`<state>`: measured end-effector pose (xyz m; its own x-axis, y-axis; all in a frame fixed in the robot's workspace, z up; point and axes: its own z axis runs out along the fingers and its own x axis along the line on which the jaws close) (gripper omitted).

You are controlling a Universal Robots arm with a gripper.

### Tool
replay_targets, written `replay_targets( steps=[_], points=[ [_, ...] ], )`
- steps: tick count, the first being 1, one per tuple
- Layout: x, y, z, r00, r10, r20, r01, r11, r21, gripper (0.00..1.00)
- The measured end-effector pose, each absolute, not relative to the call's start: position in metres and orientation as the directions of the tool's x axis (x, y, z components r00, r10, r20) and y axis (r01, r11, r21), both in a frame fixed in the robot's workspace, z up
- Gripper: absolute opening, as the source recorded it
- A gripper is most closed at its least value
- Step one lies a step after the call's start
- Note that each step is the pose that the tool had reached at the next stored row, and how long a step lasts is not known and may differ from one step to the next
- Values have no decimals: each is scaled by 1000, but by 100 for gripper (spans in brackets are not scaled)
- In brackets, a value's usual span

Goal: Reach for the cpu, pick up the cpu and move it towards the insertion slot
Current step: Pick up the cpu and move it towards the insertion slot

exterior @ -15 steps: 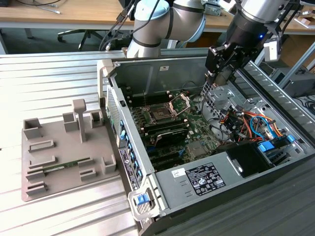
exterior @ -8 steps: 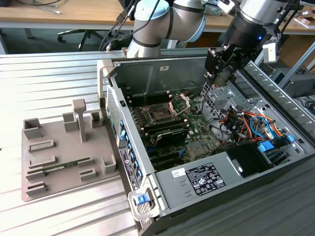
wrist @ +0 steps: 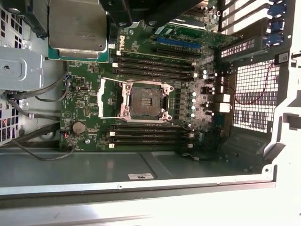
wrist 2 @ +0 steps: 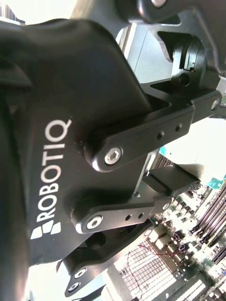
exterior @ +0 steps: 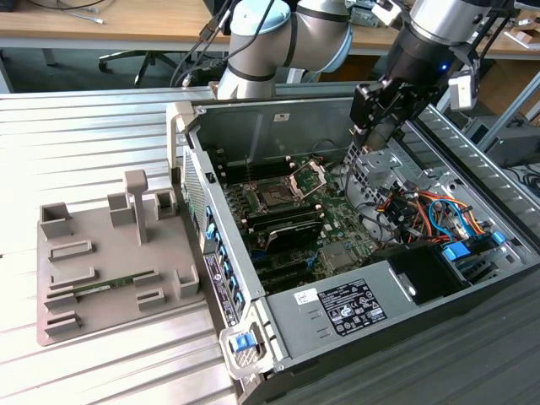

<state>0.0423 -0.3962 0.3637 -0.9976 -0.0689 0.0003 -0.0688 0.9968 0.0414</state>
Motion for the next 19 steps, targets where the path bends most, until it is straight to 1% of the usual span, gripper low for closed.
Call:
replay_targets(
  steps=[19],
  points=[
    [42,-396,357,-998,-69,0,-69,997,42,55]
  ],
)
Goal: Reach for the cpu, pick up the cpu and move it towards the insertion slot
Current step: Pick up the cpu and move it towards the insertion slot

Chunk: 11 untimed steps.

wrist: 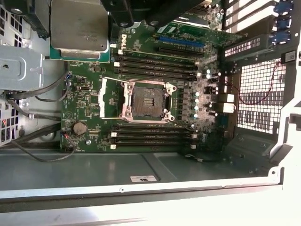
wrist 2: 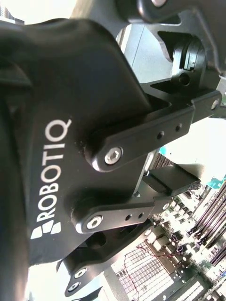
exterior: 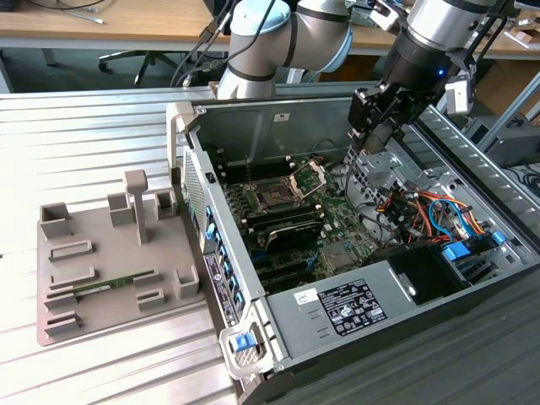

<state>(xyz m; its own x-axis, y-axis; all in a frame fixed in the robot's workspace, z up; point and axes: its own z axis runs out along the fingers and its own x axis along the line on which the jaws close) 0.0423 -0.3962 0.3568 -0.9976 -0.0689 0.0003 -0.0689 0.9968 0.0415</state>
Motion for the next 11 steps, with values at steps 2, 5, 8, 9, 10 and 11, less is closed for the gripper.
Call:
replay_targets(
  steps=[2,5,8,9,10,11],
  points=[
    [42,-396,356,-998,-69,0,-69,997,41,55],
    [42,-396,355,-998,-69,0,-69,997,42,55],
    [42,-396,353,-998,-69,0,-69,997,41,55],
    [42,-396,353,-998,-69,0,-69,997,41,55],
    [42,-396,353,-998,-69,0,-69,997,41,55],
    [42,-396,353,-998,-69,0,-69,997,41,55]
  ],
)
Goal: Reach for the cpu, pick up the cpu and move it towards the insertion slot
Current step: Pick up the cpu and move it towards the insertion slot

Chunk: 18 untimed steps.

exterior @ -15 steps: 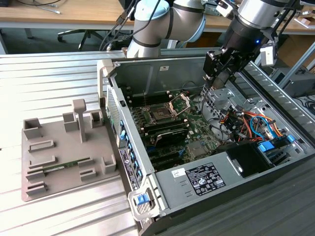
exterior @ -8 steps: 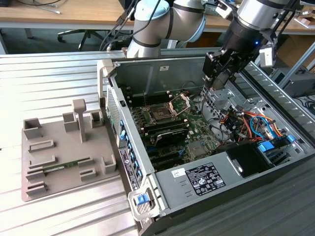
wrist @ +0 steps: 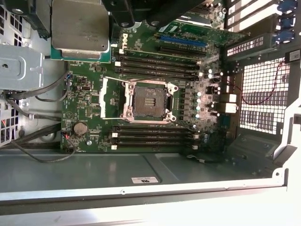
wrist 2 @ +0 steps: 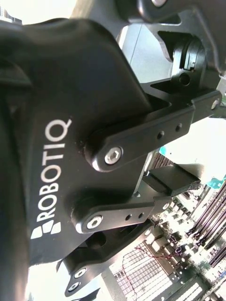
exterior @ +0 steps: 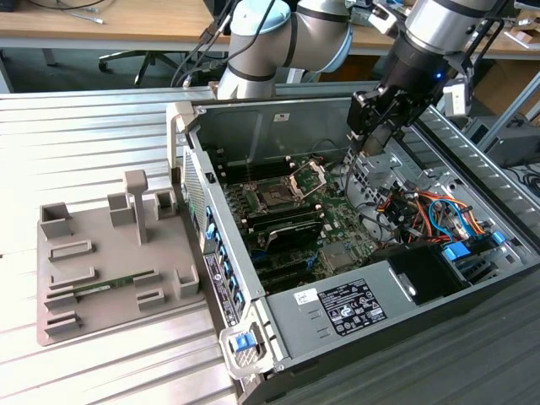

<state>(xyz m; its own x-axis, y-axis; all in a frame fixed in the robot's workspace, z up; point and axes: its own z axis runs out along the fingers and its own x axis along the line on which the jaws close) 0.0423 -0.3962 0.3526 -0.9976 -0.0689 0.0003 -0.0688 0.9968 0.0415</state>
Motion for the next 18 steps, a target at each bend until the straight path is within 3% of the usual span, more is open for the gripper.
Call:
replay_targets(
  steps=[18],
  points=[
    [42,-396,344,-998,-69,0,-69,997,41,55]
  ],
)
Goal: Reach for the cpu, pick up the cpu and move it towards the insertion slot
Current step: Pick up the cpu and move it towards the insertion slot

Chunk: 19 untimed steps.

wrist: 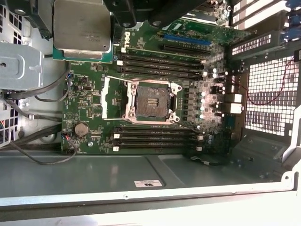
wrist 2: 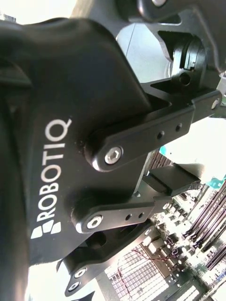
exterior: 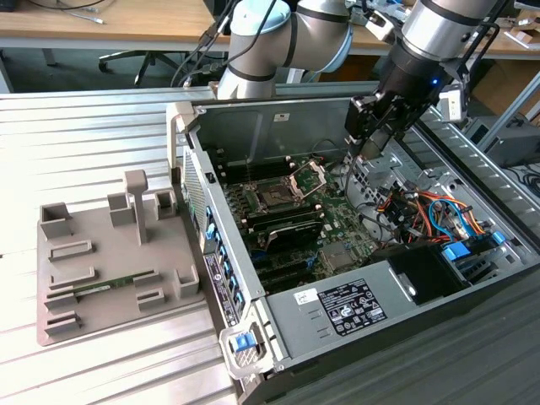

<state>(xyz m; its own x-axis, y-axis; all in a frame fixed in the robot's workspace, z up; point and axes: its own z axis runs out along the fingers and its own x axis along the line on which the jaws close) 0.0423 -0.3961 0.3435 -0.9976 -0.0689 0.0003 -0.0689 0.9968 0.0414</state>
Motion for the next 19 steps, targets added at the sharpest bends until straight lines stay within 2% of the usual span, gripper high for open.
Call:
replay_targets(
  steps=[19],
  points=[
    [42,-396,333,-998,-69,0,-69,997,41,55]
  ],
)
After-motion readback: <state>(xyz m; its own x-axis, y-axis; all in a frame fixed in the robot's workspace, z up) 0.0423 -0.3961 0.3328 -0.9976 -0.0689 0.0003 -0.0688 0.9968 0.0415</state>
